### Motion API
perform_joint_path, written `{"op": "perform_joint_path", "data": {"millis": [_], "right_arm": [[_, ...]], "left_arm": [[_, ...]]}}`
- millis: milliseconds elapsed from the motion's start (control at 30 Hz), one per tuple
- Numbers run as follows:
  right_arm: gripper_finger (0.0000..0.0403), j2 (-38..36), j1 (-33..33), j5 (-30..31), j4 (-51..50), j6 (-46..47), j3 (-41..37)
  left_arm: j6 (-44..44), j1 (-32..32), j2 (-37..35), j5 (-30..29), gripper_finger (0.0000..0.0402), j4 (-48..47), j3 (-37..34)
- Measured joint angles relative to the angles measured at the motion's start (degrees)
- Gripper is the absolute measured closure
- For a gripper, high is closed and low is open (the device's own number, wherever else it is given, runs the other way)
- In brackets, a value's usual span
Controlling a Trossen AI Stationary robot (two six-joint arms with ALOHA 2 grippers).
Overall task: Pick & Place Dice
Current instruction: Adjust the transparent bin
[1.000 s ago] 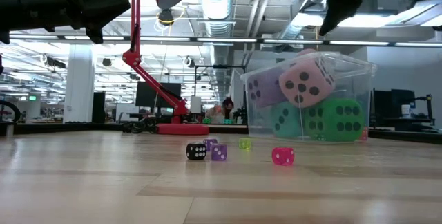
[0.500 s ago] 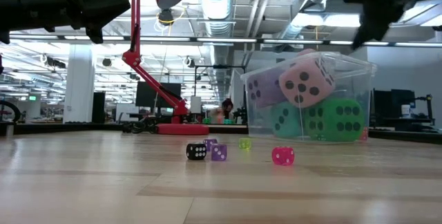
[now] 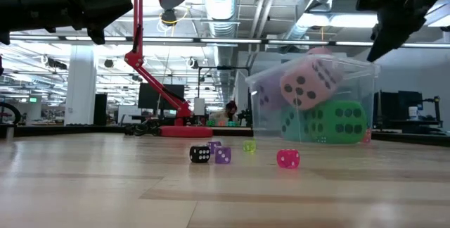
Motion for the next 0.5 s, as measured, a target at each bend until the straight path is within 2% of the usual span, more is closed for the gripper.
{"op": "perform_joint_path", "data": {"millis": [200,367,500], "right_arm": [[0.0403,-1.91,-0.04,-0.32,1.27,-1.07,0.00],[0.0403,-1.55,0.07,-6.07,-0.04,2.27,0.02],[0.0403,0.97,0.05,-6.09,-0.48,3.88,-1.27]], "left_arm": [[0.02,0.02,0.00,-0.02,0.0349,-0.04,0.00],[0.04,0.01,0.00,-0.02,0.0349,-0.04,0.00],[0.04,0.00,-0.02,-0.02,0.0349,-0.04,0.00]]}}
